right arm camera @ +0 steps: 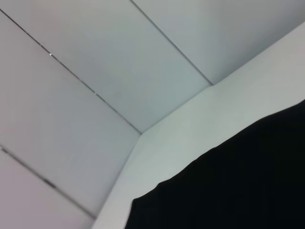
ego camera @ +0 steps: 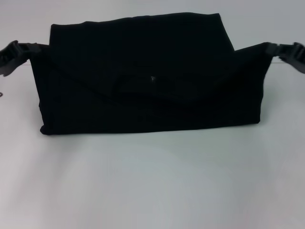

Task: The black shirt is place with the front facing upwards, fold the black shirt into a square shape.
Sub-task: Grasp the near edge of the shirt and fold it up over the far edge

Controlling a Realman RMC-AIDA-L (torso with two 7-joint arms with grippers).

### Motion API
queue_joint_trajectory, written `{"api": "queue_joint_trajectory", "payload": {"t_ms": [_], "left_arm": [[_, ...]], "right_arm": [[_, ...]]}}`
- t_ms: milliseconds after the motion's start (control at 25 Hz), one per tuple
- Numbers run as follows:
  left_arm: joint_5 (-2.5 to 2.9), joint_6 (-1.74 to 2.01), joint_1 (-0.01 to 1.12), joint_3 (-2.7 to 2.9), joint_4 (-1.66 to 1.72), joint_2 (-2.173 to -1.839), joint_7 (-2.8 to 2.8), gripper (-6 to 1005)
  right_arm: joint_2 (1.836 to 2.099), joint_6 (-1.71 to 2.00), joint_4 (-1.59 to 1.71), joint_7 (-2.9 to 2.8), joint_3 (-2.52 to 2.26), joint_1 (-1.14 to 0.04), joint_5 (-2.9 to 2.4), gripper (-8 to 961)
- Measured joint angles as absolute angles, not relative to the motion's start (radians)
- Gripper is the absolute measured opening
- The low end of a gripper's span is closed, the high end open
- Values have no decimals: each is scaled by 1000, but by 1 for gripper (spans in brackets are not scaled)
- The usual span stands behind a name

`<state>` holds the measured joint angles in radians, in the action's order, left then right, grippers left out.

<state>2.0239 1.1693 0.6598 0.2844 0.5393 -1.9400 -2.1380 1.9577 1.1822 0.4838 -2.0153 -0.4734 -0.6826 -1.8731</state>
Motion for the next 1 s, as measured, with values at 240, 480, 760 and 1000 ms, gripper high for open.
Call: {"api": "queue_joint_trajectory", "payload": {"t_ms": [240,480,760,1000], "left_arm": [[1983,1039,676,288,498,-1979,-2016,45],[1981,889,702,289,490,-2011,-1941,47],[1963,757,730,289,485,-2060,-1836,49],[1957,637,756,290,484,-2099,-1783,50]], "right_arm": [[2032,980,468,-1905,-477,-721,-1871,37],[2079,831,463,-1817,-477,-752,-1869,34],[2091,709,397,-1716,-477,-786,-1847,34],[2095,628,346,-1589,-477,-801,-1758,34]]}}
